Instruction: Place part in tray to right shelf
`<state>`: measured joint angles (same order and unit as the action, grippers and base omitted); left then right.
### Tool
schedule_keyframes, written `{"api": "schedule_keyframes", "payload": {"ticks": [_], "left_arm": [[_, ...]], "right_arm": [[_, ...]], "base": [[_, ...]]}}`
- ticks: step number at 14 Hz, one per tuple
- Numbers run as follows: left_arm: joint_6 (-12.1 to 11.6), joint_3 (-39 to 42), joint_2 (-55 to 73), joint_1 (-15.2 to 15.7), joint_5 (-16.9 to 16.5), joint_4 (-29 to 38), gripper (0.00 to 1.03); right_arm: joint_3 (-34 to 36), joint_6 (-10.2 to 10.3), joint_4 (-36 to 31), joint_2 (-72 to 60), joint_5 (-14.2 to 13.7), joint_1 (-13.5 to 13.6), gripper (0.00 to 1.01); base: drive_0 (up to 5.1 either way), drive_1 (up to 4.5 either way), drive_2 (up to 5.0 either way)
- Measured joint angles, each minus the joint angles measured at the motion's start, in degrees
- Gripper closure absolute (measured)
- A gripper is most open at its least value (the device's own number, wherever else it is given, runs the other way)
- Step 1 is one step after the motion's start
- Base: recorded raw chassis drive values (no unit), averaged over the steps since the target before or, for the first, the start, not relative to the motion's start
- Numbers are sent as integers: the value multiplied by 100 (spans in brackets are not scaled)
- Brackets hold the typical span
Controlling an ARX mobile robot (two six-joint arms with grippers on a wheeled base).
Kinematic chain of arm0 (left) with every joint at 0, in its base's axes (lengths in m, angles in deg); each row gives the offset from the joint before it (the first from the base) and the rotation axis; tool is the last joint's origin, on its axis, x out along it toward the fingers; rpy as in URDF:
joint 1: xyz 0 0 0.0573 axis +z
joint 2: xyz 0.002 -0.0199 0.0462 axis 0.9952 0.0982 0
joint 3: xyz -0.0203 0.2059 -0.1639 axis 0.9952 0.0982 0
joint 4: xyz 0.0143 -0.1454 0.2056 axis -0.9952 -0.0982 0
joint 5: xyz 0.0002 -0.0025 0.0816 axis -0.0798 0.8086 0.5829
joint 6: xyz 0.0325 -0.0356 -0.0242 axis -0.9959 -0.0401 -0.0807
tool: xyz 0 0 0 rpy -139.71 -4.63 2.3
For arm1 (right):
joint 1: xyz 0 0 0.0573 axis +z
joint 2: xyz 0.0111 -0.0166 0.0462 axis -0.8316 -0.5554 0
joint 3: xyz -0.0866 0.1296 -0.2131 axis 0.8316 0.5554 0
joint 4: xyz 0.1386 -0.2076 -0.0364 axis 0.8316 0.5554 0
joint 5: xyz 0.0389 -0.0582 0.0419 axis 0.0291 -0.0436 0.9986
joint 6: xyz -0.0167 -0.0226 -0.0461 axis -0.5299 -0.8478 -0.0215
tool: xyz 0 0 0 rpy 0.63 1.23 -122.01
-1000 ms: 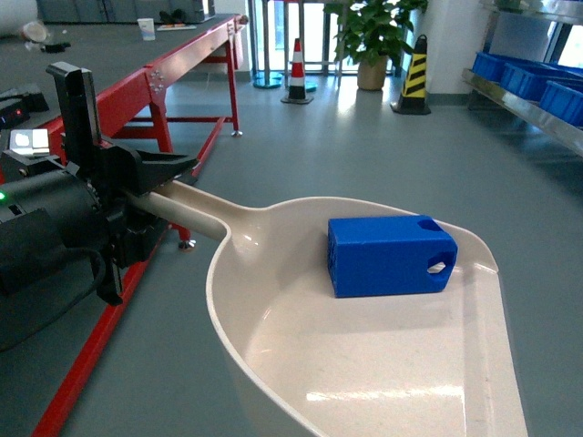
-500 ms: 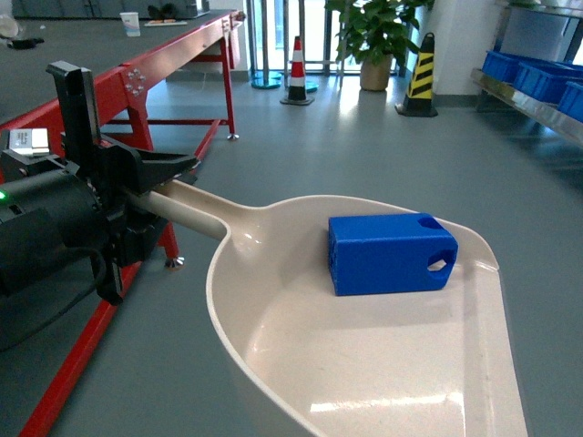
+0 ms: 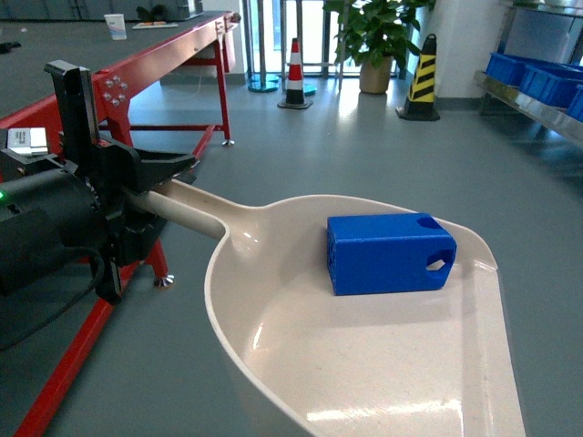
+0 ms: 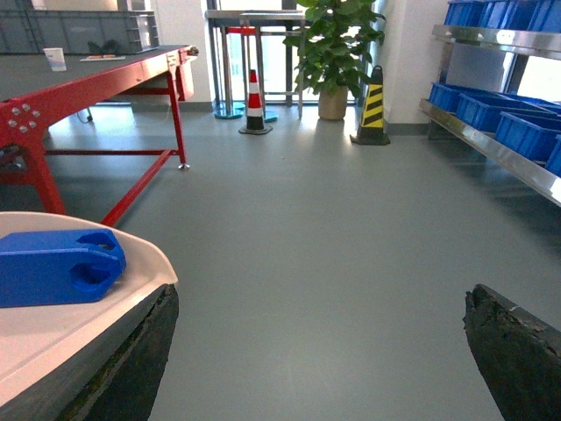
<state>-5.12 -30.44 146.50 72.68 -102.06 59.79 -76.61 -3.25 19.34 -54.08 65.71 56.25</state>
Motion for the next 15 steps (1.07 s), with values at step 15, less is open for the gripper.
{"api": "schedule_keyframes", "payload": {"ticks": [15], "left_arm": [[0, -2, 0, -15, 0, 4, 90]], "right_arm": [[0, 0, 7, 0, -2, 0, 3]], "base": [[8, 439, -424]]}}
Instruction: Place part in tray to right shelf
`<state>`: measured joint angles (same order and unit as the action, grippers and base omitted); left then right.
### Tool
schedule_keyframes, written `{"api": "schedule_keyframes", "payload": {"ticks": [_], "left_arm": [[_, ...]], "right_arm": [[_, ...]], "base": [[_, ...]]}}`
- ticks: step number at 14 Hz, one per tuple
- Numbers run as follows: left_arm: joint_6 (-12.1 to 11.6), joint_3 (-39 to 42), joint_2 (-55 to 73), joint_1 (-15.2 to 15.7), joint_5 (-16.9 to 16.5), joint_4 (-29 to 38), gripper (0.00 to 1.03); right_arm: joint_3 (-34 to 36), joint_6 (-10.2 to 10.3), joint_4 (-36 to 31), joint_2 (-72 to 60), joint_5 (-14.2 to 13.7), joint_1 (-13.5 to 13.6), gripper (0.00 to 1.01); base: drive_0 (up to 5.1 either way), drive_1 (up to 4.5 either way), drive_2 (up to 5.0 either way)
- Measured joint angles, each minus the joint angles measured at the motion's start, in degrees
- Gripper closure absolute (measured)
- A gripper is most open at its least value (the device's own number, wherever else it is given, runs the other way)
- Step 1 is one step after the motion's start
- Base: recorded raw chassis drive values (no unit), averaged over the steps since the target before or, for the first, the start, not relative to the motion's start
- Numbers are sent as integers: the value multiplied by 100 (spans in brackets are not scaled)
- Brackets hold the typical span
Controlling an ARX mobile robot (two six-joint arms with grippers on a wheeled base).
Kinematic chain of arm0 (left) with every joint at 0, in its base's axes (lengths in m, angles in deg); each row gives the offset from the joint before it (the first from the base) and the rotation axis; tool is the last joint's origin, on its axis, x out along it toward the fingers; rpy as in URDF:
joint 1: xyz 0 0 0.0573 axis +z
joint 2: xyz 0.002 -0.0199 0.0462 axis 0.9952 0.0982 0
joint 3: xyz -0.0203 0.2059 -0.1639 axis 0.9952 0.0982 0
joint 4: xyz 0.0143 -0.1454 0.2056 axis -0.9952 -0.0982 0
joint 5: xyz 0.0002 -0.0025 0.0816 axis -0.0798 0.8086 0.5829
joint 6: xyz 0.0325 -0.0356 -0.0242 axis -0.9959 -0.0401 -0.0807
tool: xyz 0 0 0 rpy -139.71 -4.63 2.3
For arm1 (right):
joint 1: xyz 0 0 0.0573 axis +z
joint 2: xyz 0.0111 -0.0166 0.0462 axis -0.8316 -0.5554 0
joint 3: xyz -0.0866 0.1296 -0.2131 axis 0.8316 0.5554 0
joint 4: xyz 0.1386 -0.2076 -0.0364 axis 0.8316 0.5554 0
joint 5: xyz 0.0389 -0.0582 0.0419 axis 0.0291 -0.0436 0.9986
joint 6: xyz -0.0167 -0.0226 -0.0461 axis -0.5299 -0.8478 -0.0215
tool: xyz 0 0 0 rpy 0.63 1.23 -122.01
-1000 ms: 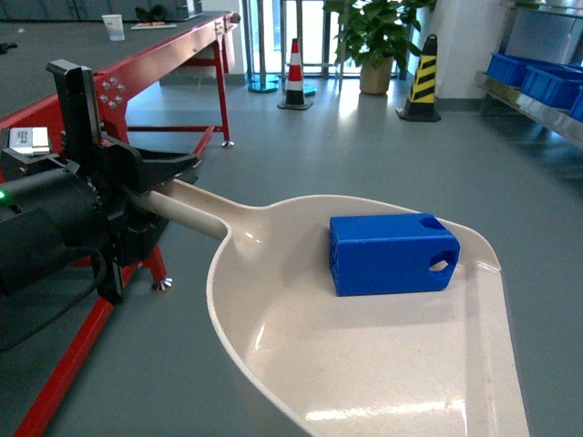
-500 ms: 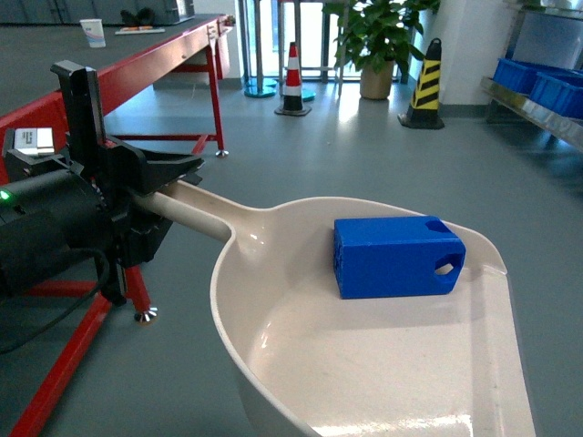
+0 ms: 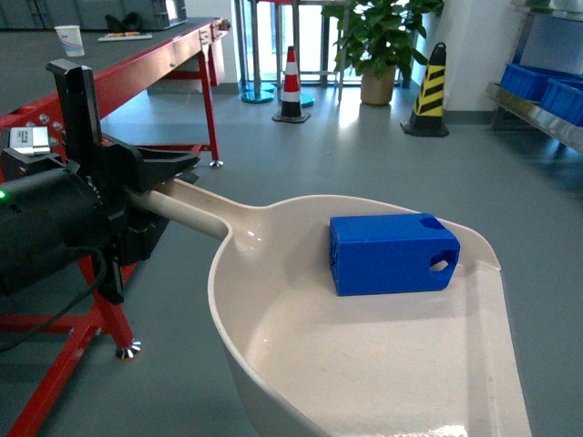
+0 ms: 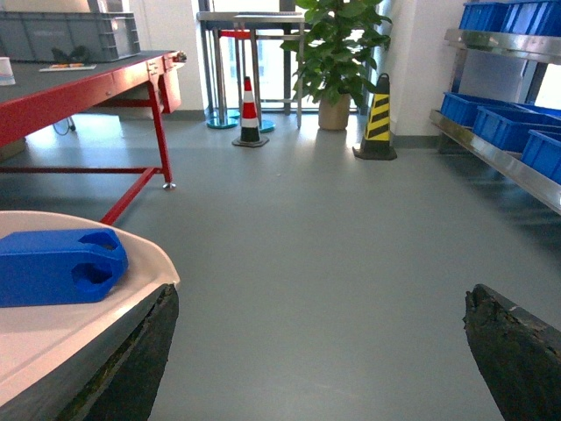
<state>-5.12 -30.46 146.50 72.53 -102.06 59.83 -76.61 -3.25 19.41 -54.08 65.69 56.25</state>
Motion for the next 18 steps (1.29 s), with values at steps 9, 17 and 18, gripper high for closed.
{"api": "schedule_keyframes", "payload": {"ticks": [9, 17, 18], "left_arm": [[-2, -2, 0, 4, 13, 26, 90], [-2, -9, 0, 4, 4, 0, 90], [-2, -9, 0, 4, -4, 2, 90]], "right_arm": [[0, 0, -7, 0, 2, 0, 3], [0, 0, -15, 0, 4, 0, 3], [0, 0, -13, 0, 2, 0, 3]], "base": [[7, 440, -426], [7, 440, -427], [7, 440, -427]]}}
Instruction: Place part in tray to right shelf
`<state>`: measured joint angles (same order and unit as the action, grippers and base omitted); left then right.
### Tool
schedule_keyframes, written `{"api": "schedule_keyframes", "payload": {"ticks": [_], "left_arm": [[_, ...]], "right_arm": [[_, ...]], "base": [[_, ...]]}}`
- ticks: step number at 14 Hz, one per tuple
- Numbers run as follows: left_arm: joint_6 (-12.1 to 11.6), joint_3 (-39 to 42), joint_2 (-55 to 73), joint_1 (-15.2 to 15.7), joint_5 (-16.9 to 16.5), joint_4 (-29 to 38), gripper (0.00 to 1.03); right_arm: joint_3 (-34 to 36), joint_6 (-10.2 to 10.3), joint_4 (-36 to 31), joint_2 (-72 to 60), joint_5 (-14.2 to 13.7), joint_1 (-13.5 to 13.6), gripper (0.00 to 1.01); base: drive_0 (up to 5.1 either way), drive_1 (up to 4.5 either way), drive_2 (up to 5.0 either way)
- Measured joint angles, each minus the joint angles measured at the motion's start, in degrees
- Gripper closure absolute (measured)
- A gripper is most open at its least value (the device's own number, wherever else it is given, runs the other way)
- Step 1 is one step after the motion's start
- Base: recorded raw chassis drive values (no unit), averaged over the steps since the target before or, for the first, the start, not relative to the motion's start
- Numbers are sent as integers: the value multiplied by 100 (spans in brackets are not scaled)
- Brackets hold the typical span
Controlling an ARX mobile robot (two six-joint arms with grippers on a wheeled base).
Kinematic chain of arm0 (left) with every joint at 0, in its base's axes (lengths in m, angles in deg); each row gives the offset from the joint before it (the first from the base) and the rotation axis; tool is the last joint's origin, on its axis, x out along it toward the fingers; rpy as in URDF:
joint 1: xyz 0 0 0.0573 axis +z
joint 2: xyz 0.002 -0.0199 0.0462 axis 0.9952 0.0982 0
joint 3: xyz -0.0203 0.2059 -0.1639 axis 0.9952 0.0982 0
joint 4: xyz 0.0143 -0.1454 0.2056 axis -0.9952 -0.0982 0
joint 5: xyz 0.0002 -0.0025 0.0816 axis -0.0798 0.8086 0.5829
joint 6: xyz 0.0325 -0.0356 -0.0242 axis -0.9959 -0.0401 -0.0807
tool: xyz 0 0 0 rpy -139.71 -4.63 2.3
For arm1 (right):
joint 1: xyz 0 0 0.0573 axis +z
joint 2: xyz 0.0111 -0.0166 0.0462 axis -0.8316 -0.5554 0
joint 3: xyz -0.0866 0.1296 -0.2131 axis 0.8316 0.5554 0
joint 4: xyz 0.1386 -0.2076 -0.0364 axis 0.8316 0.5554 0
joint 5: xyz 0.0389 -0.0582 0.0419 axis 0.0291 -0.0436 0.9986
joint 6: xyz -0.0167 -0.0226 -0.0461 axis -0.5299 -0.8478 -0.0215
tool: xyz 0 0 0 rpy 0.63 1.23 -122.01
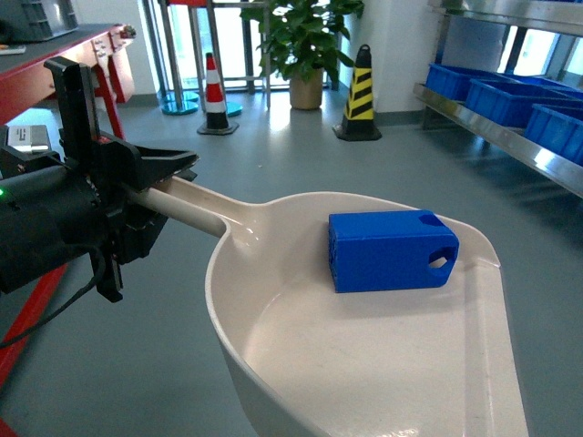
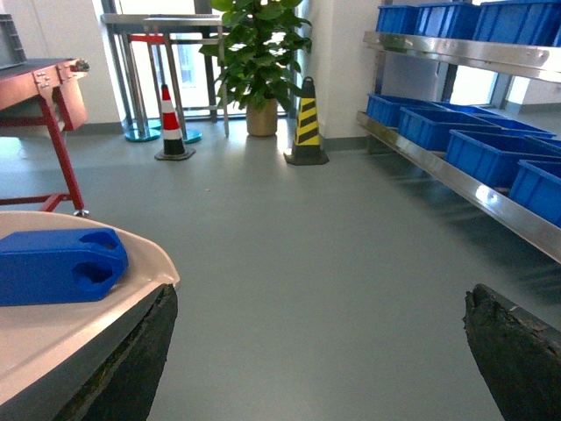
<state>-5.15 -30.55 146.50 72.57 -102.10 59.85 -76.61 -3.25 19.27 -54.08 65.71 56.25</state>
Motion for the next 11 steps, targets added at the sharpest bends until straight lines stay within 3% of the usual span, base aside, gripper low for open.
{"api": "schedule_keyframes", "payload": {"ticks": [11], "left_arm": [[0, 0, 0, 13, 11, -2, 90]], "right_arm": [[0, 0, 0, 0, 0, 0, 3]], "base": [[7, 440, -427]]}}
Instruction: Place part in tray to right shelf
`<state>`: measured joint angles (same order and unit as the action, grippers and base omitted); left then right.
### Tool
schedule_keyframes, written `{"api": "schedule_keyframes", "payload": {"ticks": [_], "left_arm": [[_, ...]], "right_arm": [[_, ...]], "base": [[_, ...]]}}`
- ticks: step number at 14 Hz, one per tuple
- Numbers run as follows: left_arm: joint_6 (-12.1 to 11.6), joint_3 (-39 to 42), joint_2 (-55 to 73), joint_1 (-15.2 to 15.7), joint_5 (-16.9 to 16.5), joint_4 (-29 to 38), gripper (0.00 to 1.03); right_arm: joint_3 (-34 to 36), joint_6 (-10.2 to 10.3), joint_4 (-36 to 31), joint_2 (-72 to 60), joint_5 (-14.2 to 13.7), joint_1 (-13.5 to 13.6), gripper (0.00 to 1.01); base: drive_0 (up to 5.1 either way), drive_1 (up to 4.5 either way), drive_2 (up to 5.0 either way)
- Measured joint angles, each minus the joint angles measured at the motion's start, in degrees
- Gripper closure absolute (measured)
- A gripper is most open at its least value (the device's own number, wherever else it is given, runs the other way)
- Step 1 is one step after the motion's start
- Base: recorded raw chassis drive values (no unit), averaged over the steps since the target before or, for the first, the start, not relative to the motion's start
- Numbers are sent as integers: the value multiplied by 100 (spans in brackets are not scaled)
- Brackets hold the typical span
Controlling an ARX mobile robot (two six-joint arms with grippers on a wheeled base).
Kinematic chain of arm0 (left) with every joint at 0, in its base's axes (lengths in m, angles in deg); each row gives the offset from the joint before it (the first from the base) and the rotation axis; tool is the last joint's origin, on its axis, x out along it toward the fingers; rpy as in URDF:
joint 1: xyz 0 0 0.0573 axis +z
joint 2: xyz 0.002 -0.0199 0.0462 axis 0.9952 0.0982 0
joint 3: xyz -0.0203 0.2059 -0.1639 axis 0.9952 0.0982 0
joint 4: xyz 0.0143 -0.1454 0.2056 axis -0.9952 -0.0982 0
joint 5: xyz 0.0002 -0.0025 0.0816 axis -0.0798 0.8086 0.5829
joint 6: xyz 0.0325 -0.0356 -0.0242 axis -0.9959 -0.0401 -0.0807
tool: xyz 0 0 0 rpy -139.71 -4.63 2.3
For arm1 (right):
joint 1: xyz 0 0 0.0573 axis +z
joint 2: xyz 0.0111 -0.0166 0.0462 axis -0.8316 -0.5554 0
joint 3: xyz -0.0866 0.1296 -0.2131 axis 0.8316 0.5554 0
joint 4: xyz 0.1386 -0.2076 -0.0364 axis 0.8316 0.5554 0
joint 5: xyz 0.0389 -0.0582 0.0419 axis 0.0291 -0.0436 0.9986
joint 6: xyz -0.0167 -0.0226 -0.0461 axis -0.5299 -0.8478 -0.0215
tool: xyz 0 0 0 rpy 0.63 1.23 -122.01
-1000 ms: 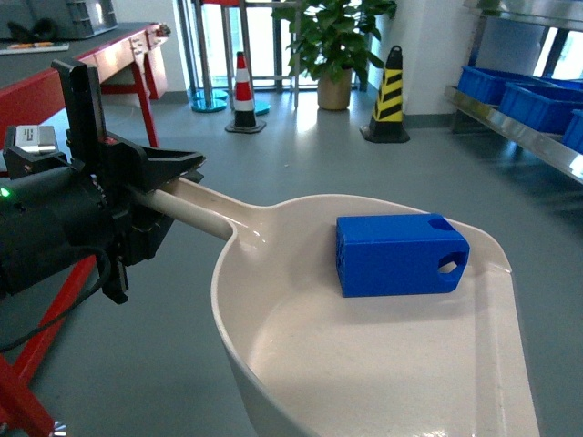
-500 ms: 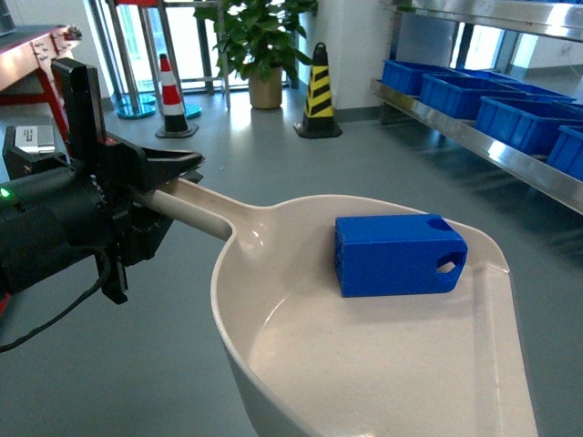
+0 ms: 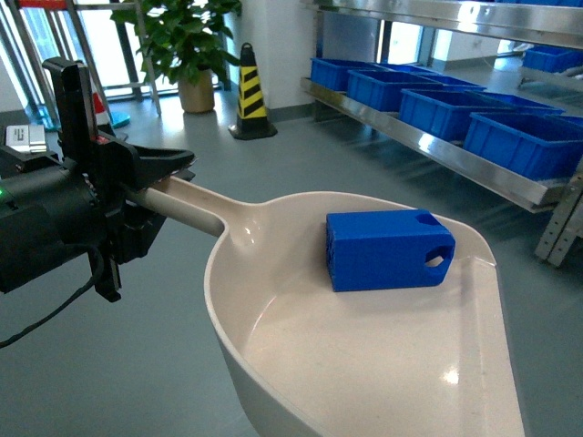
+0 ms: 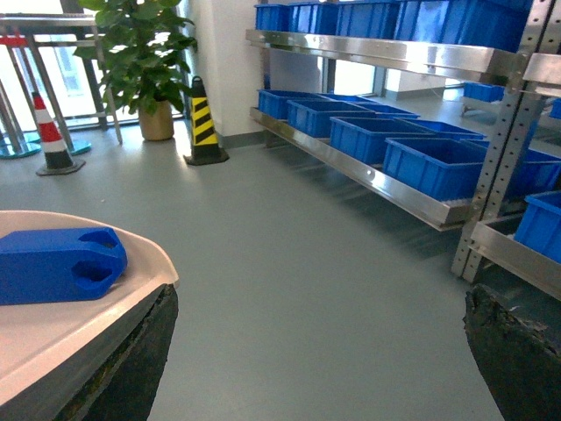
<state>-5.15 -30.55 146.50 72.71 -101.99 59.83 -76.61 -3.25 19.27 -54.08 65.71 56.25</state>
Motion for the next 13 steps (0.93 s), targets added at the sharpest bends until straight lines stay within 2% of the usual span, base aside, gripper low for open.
{"api": "schedule_keyframes", "payload": {"ticks": [13], "left_arm": [[2, 0, 0, -4, -11, -2, 90]], "right_arm": [[0, 0, 2, 0, 2, 0, 3]], "base": [[7, 440, -427]]}}
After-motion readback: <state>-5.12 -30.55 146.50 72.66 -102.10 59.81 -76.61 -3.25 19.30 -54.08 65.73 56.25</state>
